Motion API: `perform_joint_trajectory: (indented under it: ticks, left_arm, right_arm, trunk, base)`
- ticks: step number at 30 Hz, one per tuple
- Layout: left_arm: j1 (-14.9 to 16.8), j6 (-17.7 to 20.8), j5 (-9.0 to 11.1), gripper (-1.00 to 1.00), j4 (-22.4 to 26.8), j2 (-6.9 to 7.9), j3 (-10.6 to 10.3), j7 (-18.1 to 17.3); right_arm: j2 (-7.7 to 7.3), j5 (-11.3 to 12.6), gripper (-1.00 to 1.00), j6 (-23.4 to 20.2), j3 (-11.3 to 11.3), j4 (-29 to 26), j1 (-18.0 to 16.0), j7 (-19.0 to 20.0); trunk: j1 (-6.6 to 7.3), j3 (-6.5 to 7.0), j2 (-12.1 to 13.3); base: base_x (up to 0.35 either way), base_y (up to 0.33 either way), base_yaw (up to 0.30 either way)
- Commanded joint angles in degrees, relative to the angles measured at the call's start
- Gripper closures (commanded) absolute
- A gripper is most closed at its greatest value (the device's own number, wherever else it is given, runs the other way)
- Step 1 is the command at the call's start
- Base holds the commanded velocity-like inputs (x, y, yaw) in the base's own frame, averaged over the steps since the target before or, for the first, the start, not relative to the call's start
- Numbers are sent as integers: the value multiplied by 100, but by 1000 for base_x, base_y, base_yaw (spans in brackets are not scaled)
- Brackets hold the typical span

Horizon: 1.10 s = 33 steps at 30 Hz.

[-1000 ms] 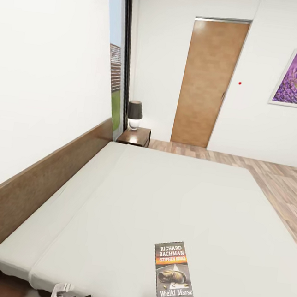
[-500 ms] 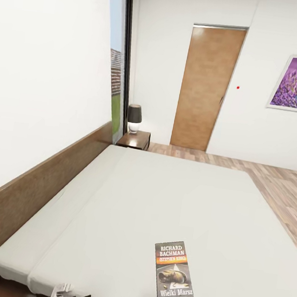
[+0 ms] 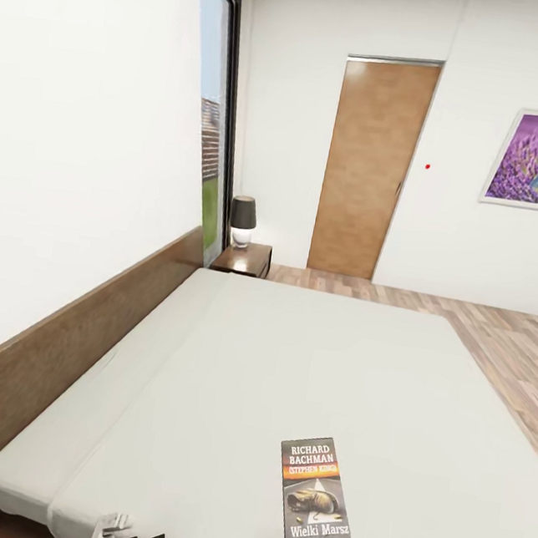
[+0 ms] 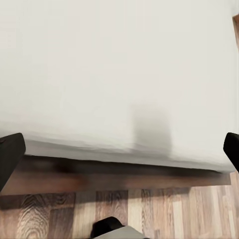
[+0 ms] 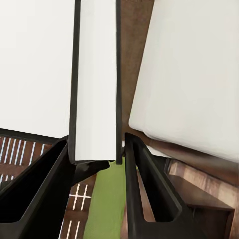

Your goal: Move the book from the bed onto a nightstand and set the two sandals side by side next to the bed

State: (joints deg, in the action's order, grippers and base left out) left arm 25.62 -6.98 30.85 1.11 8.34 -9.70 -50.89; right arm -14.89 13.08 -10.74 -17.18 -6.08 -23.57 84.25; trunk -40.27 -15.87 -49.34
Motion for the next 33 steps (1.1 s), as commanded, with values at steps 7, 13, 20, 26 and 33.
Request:
perform_joint_trajectory:
  ticks: [7,13,20,26,33]
  left_arm:
    - [5,-49,26,-100,-5,1,-49,-7]
    - [5,-49,26,-100,-7,1,-49,-1]
    - [5,-49,26,-100,-6,1,-49,-1]
    - [5,-49,26,-100,-9,1,-49,-2]
    - [5,-49,26,-100,-5,4,-49,-18]
  right_arm:
    - [-4,19,100,-60,4,1,-6,27]
    - [0,19,100,-60,8,-1,-3,24]
    - [4,19,100,-60,13,-5,-4,22]
    - [4,17,100,-60,13,-6,-4,29]
    - [-4,19,100,-68,5,1,-4,30]
  trunk:
    - [-1,58,-5]
    - [-1,114,-5]
    - [-1,179,-5]
    - [-1,233,-5]
    - [-1,260,-5]
  base:
    - [0,0,0]
    - [0,0,0]
    - [0,0,2]
    - [0,0,83]
    - [0,0,82]
